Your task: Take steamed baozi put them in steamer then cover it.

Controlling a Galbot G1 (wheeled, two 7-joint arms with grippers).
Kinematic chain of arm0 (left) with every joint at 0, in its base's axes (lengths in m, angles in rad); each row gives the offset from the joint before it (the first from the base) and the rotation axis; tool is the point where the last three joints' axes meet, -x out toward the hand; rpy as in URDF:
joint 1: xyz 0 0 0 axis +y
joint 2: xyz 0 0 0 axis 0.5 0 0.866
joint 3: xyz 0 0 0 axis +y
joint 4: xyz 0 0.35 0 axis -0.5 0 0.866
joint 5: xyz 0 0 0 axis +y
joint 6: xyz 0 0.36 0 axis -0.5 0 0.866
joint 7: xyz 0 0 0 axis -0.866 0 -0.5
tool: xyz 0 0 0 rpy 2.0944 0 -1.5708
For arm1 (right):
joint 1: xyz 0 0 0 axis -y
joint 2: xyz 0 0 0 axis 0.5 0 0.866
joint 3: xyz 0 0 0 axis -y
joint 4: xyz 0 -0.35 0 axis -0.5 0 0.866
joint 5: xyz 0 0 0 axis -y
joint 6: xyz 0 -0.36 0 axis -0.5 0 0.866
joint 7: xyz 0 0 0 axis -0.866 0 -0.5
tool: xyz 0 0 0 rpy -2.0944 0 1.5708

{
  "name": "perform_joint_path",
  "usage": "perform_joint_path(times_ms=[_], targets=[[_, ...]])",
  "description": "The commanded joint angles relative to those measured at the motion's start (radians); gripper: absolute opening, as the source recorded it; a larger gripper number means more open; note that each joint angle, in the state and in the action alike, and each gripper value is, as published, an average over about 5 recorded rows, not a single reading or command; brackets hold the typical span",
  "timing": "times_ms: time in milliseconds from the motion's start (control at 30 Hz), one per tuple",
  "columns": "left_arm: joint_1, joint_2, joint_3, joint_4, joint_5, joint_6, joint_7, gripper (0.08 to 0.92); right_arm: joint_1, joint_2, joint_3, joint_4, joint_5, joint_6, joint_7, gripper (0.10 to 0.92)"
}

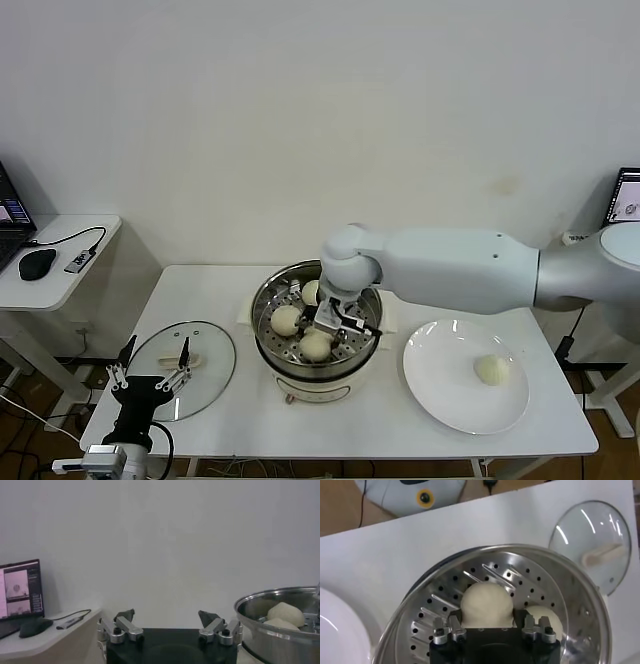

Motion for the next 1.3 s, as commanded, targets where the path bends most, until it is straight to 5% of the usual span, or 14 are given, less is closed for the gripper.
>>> perform_joint_path(times_ms=[33, 233, 667, 900, 1300], targets=[[0.000, 0.002, 0.001, -0.003, 0.001, 0.002, 0.001, 0.823, 0.027, -0.019, 0.015, 0.006, 0.005, 0.012, 0.005, 0.747], [-0.001, 0.008, -0.004, -0.006, 0.001, 0.003, 0.002, 0.823, 0.080, -0.118, 0.080, 0.042, 0.060, -0.101, -0.045, 0.820], [-0.008, 0.024, 0.007, -0.009, 0.004, 0.003, 0.004, 0.823, 0.046, -0.509, 0.203, 0.152, 0.233, -0.653, -0.035, 0.823], [-0.012, 0.035, 0.013, -0.009, 0.003, 0.002, 0.005, 0.823, -0.098, -0.730, 0.246, 0.182, 0.117, -0.633, -0.035, 0.823], [-0.017, 0.038, 0.029, 0.015, 0.005, 0.003, 0.005, 0.823, -0.651, -0.841, 0.661, 0.114, -0.069, -0.508, -0.053, 0.823]])
